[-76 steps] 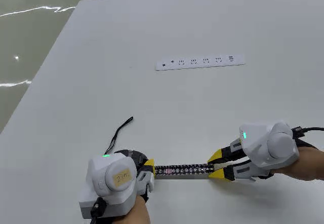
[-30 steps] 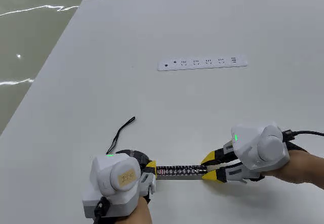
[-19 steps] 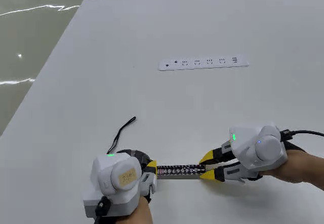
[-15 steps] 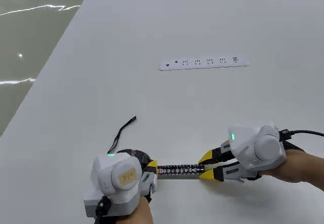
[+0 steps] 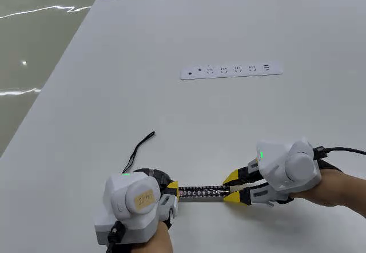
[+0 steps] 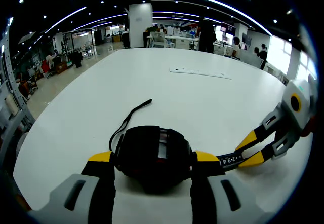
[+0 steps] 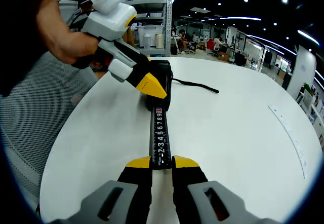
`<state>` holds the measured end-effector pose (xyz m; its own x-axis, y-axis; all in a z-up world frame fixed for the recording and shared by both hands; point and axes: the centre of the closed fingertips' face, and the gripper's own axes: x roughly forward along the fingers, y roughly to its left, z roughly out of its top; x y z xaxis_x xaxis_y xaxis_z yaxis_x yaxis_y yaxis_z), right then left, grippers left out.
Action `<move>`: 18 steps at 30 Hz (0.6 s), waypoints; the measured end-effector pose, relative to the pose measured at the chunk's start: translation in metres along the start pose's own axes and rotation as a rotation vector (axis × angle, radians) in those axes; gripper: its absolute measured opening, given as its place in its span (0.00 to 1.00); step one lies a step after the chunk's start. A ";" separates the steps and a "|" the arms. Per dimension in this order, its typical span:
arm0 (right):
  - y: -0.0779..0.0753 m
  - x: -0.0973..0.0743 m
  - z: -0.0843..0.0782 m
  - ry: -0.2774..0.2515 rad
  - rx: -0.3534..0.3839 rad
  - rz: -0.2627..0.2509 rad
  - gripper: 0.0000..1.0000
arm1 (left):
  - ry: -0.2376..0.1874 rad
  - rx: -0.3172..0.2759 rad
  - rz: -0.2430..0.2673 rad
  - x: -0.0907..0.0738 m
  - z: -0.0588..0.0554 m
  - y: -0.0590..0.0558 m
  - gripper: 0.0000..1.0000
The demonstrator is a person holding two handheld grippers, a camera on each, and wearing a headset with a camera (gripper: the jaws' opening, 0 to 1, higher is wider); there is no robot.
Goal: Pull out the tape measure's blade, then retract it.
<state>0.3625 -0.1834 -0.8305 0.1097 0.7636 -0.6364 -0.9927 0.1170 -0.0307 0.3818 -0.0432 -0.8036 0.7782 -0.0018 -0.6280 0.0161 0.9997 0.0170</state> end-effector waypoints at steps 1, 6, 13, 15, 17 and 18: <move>0.000 0.000 0.000 0.000 0.000 0.000 0.14 | 0.000 0.000 0.000 0.000 0.000 0.000 0.55; 0.001 0.002 0.000 -0.001 0.002 0.000 0.14 | 0.001 0.002 -0.003 0.000 0.000 0.000 0.55; 0.001 0.004 0.002 -0.001 -0.004 0.005 0.14 | 0.005 0.004 -0.006 0.000 0.000 0.000 0.55; 0.002 0.005 0.003 -0.003 -0.004 0.004 0.14 | 0.006 0.002 -0.006 0.000 -0.001 0.000 0.55; 0.002 0.006 0.003 -0.003 -0.003 0.005 0.14 | 0.006 0.002 -0.007 0.000 -0.001 0.000 0.55; 0.003 0.006 0.003 -0.003 -0.003 0.006 0.14 | 0.006 0.003 -0.008 0.000 -0.001 0.000 0.55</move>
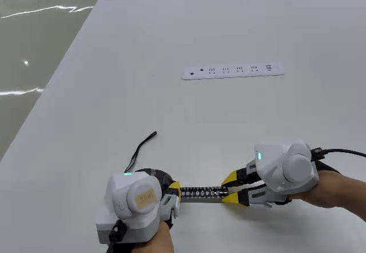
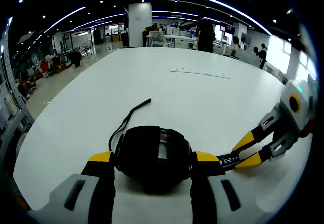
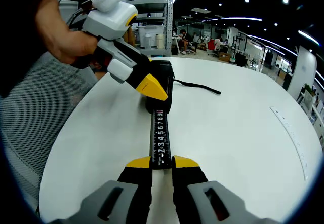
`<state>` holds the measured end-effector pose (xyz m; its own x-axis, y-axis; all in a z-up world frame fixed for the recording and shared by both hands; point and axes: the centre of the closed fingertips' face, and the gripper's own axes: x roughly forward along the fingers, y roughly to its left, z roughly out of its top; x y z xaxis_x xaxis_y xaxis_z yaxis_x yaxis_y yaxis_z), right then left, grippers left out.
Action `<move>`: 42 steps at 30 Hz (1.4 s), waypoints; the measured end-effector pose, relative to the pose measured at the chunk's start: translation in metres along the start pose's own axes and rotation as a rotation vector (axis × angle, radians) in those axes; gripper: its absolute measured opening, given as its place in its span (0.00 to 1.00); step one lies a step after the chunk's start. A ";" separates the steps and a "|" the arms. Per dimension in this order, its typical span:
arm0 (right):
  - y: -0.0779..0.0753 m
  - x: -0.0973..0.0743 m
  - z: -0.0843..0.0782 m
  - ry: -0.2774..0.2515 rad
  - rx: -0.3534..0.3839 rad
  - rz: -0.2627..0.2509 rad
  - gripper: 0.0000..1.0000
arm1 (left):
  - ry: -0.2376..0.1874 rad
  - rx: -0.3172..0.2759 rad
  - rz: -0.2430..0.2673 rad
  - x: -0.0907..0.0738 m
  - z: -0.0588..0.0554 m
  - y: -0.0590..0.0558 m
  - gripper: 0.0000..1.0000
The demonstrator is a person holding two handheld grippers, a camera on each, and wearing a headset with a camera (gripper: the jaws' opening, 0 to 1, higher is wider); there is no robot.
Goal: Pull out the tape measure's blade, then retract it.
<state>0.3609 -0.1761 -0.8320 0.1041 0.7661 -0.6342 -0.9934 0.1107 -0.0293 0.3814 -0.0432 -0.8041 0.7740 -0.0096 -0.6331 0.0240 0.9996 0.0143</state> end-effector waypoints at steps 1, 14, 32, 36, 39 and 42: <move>0.000 0.000 0.000 -0.001 0.000 0.000 0.14 | 0.001 0.000 -0.001 0.000 0.000 0.000 0.55; 0.000 0.005 0.004 -0.003 -0.003 0.008 0.14 | 0.000 -0.013 -0.011 -0.001 0.000 0.001 0.55; -0.001 0.014 0.015 -0.016 -0.010 0.018 0.14 | 0.000 -0.032 -0.019 -0.001 0.000 0.002 0.55; -0.001 0.016 0.017 -0.015 -0.013 0.019 0.14 | 0.002 -0.033 -0.020 -0.001 0.001 0.003 0.55; -0.001 0.016 0.018 -0.016 -0.011 0.018 0.14 | 0.001 -0.034 -0.018 -0.001 0.001 0.003 0.55; -0.001 0.016 0.018 -0.016 -0.012 0.018 0.14 | 0.004 -0.036 -0.019 -0.001 0.001 0.003 0.55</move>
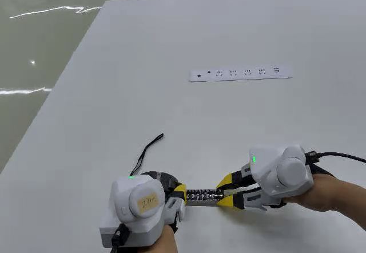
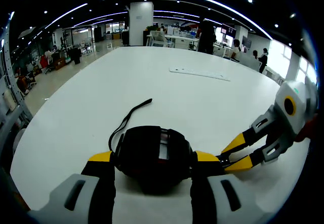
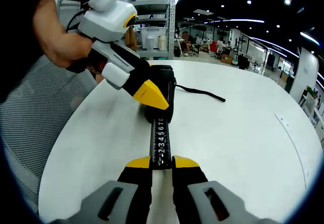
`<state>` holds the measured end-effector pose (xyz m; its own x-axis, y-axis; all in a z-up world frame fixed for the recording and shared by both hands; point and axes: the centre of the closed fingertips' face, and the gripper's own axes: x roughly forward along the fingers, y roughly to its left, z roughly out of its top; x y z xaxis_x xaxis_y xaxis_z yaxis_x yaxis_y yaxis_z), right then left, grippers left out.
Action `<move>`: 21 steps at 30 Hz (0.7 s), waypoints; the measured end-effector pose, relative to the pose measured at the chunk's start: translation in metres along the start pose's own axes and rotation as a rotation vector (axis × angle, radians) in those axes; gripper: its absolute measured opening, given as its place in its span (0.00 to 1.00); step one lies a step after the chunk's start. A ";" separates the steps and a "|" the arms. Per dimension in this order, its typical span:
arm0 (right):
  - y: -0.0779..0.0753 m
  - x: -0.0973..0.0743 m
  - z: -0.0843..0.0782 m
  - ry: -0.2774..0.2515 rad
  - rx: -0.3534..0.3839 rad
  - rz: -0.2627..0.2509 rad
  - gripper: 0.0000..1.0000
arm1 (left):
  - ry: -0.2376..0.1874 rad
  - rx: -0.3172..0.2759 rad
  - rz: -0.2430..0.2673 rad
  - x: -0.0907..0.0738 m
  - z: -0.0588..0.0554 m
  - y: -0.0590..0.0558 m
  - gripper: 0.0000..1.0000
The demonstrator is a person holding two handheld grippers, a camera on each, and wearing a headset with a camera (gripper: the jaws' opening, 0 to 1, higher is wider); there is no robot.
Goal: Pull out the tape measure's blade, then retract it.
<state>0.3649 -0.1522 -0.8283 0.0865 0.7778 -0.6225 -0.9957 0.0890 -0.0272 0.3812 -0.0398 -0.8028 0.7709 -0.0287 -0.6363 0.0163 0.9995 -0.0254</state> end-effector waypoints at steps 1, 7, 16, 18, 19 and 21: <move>0.000 0.000 0.000 0.000 0.000 0.001 0.14 | 0.001 -0.001 -0.001 0.000 0.000 0.000 0.55; 0.000 0.002 0.002 0.001 -0.004 0.002 0.14 | 0.000 -0.003 -0.004 0.000 0.000 0.000 0.55; 0.000 0.003 0.003 -0.003 -0.007 0.003 0.14 | 0.000 -0.006 -0.007 0.000 0.000 0.000 0.55; 0.000 0.004 0.004 -0.004 -0.009 0.004 0.14 | -0.001 -0.008 -0.007 0.000 0.000 0.000 0.55; 0.000 0.004 0.005 -0.004 -0.009 0.004 0.14 | 0.000 -0.009 -0.007 0.000 0.000 0.000 0.55; 0.000 0.006 0.005 -0.005 -0.011 0.005 0.14 | 0.001 -0.010 -0.008 0.000 0.000 0.001 0.55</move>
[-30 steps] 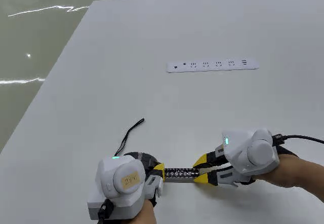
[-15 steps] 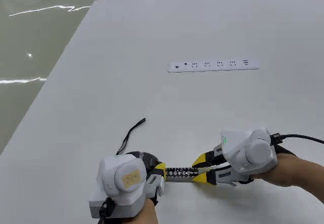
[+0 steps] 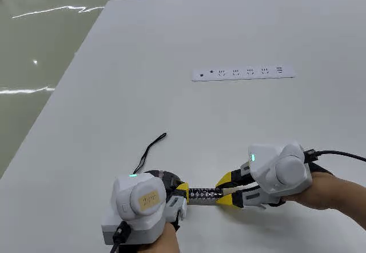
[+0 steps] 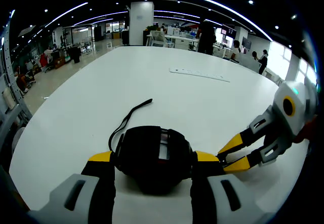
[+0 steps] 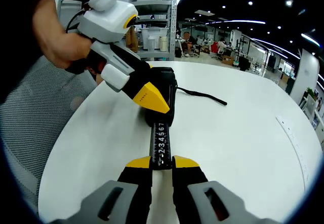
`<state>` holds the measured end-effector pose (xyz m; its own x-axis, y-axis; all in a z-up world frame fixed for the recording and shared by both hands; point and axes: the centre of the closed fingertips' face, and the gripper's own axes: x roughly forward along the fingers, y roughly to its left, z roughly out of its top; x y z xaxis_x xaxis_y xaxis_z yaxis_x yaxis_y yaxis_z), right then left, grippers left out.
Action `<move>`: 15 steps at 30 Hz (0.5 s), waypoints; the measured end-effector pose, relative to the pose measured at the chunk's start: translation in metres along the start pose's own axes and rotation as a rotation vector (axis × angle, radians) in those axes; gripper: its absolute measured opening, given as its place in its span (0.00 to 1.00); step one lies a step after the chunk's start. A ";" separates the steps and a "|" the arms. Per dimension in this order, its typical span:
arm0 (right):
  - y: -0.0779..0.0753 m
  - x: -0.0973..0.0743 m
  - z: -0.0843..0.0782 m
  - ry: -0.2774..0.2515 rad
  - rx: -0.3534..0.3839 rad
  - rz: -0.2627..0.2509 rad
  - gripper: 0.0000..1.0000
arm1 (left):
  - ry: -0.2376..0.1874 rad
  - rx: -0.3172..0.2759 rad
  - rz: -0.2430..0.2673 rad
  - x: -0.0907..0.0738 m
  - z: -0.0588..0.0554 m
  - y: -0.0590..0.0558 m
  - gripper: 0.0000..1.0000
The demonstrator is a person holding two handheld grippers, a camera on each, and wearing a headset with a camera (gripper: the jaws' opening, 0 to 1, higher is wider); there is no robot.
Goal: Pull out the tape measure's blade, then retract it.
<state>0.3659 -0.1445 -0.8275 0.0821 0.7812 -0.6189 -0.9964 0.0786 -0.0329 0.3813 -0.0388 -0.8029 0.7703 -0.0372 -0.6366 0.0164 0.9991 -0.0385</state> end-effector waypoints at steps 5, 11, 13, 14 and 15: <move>0.000 0.002 0.002 -0.003 -0.003 0.001 0.14 | 0.000 -0.003 -0.004 0.000 0.000 0.001 0.55; 0.001 0.004 0.004 -0.006 -0.006 0.003 0.14 | 0.000 -0.007 -0.008 0.000 -0.001 0.001 0.55; 0.001 0.005 0.006 -0.009 -0.006 0.003 0.14 | -0.001 -0.014 -0.011 0.000 0.000 0.002 0.55; 0.001 0.005 0.006 -0.010 -0.008 0.003 0.14 | -0.001 -0.017 -0.012 0.000 0.000 0.002 0.55; 0.000 0.006 0.007 -0.009 -0.009 0.003 0.14 | -0.001 -0.018 -0.012 0.000 0.000 0.002 0.55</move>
<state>0.3661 -0.1353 -0.8254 0.0788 0.7873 -0.6115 -0.9968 0.0701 -0.0381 0.3811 -0.0365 -0.8032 0.7708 -0.0493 -0.6352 0.0142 0.9981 -0.0602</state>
